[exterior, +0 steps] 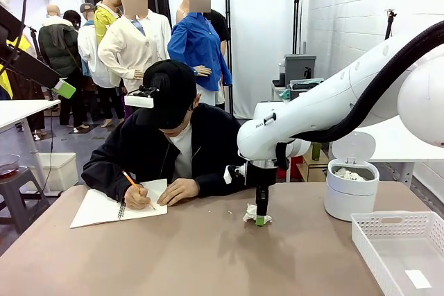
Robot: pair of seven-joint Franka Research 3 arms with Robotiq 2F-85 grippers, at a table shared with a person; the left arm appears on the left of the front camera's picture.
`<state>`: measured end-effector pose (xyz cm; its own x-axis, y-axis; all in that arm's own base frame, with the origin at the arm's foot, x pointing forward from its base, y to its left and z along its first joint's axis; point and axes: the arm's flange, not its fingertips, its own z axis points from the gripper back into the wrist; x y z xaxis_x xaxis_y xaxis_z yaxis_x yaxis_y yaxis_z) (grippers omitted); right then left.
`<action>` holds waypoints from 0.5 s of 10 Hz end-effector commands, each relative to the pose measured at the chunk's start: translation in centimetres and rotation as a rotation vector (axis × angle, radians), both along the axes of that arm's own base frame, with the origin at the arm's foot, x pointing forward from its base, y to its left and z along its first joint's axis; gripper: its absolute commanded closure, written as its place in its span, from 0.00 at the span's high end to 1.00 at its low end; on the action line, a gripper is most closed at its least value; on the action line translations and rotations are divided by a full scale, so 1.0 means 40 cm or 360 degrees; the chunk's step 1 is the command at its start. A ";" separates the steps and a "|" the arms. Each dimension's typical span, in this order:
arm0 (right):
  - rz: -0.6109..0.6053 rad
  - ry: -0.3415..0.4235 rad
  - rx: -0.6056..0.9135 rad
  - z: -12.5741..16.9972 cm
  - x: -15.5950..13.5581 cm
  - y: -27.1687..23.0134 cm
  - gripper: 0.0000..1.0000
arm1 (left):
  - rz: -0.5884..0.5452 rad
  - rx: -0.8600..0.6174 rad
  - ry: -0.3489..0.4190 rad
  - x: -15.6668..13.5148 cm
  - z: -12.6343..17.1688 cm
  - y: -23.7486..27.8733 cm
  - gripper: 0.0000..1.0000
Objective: Sort the paper based on its condition.
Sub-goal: If a person hands you a paper, place it in the Organizing basket , and if it's crumpled, put it in the Trash can.
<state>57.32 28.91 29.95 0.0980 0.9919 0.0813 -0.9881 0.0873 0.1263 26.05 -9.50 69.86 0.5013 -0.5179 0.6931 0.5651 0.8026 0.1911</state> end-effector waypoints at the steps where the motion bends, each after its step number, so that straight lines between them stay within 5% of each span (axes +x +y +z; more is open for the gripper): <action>1: 0.0009 0.0025 -0.0013 -0.008 -0.007 -0.002 0.61 | 0.0002 -0.0001 -0.0001 0.000 0.001 0.002 1.00; 5: 0.0009 0.0025 -0.0013 -0.008 -0.007 -0.002 0.61 | 0.0002 -0.0001 -0.0001 0.000 0.001 0.002 1.00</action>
